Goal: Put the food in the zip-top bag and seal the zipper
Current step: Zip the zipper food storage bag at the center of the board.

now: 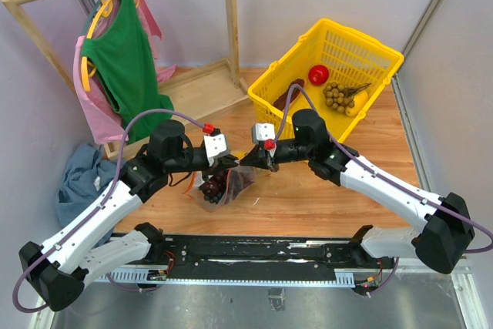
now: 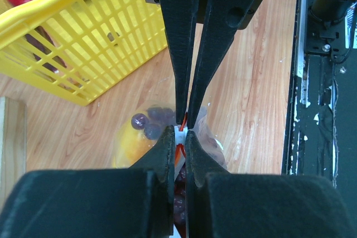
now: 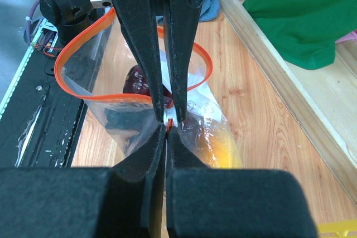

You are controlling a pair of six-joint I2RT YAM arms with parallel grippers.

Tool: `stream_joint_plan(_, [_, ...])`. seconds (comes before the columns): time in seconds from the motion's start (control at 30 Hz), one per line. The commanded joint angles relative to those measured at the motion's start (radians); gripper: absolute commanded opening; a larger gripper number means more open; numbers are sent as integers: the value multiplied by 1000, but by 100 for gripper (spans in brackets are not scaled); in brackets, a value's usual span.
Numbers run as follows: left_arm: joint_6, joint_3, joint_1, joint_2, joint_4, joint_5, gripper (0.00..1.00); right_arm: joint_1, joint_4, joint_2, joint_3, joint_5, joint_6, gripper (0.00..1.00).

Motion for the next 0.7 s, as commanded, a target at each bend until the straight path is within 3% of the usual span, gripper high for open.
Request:
stream_joint_plan(0.0, [3,0,-2,-18,25,-3,0,-12,80,-36,-4,75,25,1])
stream_joint_plan(0.23, [-1,1,-2,-20,19,-26,1,-12,125,-57,-29,147,60,1])
stream_joint_plan(0.37, [-2,2,-2,-20,28,-27,0,-12,94,-58,-14,114,54,1])
stream_joint_plan(0.5, [-3,4,-2,-24,22,-35,0,-12,97,-92,-29,225,61,1])
stream_joint_plan(0.67, [-2,2,-1,-35,33,-46,0,-12,71,-83,-17,189,54,1])
